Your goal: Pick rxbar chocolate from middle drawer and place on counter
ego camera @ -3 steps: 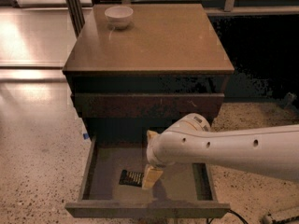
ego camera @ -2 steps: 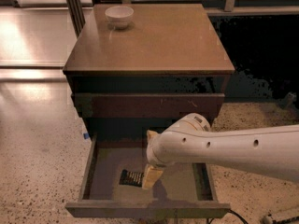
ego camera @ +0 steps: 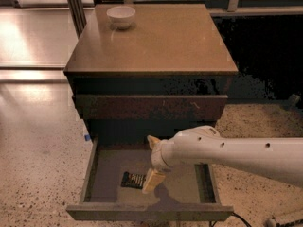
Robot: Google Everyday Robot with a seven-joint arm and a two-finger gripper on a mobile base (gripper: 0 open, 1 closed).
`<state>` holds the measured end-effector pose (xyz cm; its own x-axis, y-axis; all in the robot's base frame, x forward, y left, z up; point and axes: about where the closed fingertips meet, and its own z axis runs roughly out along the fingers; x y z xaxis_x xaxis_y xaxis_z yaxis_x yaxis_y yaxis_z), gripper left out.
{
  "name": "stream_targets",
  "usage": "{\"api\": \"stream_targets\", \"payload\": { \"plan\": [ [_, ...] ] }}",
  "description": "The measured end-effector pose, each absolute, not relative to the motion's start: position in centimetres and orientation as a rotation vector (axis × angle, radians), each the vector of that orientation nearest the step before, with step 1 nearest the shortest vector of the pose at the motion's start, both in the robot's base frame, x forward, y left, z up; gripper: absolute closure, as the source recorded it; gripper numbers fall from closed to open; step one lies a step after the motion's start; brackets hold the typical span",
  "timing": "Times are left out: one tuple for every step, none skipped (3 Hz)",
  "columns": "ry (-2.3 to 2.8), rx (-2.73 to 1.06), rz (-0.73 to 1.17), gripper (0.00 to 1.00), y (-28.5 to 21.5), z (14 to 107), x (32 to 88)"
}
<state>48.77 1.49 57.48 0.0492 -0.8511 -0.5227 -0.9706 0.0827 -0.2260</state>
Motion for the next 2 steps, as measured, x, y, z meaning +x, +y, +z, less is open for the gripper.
{"api": "stream_targets", "payload": {
  "plan": [
    [1.756, -1.826, 0.351, 0.0, 2.27, 55.51, 49.36],
    [1.756, -1.827, 0.351, 0.0, 2.27, 55.5, 49.36]
  ]
}}
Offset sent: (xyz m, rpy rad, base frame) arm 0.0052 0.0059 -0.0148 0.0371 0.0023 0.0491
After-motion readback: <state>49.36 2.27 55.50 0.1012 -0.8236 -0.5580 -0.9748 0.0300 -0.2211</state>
